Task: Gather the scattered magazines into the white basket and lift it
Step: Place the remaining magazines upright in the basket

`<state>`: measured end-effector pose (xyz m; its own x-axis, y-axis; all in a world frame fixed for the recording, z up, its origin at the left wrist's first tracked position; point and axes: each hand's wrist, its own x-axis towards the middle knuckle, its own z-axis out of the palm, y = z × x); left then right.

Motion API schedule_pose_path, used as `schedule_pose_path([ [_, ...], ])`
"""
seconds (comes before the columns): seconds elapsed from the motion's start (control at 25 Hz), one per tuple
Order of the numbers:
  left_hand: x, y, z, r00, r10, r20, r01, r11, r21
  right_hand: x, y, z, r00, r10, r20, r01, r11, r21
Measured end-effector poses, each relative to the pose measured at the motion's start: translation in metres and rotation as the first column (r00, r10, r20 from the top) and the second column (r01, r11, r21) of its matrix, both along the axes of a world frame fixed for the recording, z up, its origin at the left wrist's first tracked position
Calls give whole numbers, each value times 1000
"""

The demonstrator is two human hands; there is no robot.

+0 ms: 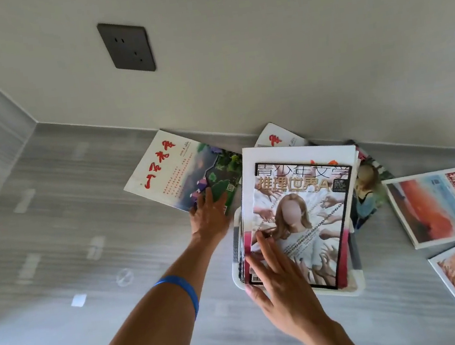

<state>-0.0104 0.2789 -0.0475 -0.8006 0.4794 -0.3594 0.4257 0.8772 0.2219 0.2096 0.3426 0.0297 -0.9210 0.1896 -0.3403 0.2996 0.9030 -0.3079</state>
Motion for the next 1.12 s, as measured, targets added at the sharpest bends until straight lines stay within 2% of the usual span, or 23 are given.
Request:
schedule_pose_path([
  [0.16,10,-48,15,991,-123,-47,117,987,-113,-1,-4,-1,999,-24,-26,24,1000,-9],
  [0.32,65,-125,38,992,-119,-45,114,988,-106,1,-3,2,999,9,-40,-10,1000,-21],
  [0.44,118,-190,44,977,-204,-55,197,975,-104,10,-6,0,993,46,-108,-45,999,12],
  [0.48,124,-198,47,988,-154,9,154,986,-60,13,-7,-1,991,60,-116,-57,998,28],
  [0.56,122,-193,54,988,116,102,-121,992,44,16,-12,-1,991,63,-120,-60,998,31],
  [0.6,116,-183,57,942,309,129,-320,944,78,17,-13,-2,989,56,-140,-52,998,26],
  [0.68,109,-163,59,718,669,194,-685,728,24,23,-16,-1,988,62,-144,-60,998,15],
  [0.72,106,-160,56,614,763,205,-776,630,-20,26,-15,1,992,74,-106,-74,997,1],
  [0.8,98,-168,51,482,838,258,-856,513,-68,30,-10,3,994,109,-15,-110,993,-36],
  [0.88,90,-175,45,352,804,479,-932,350,97,31,-5,10,994,97,60,-92,993,-78],
  [0.92,90,-177,48,342,753,563,-940,281,195,26,-5,15,994,63,85,-51,989,-136],
  [0.96,93,-179,53,380,727,572,-924,265,277,21,-4,21,991,-24,129,57,965,-257],
  [1.04,104,-173,59,466,704,536,-866,239,438,10,5,40,940,-211,267,327,781,-533],
  [1.08,111,-169,65,499,701,510,-831,222,509,5,10,52,912,-263,315,407,673,-617],
  [1.12,116,-167,75,526,705,475,-799,219,560,-1,16,63,899,-290,327,437,629,-643],
])
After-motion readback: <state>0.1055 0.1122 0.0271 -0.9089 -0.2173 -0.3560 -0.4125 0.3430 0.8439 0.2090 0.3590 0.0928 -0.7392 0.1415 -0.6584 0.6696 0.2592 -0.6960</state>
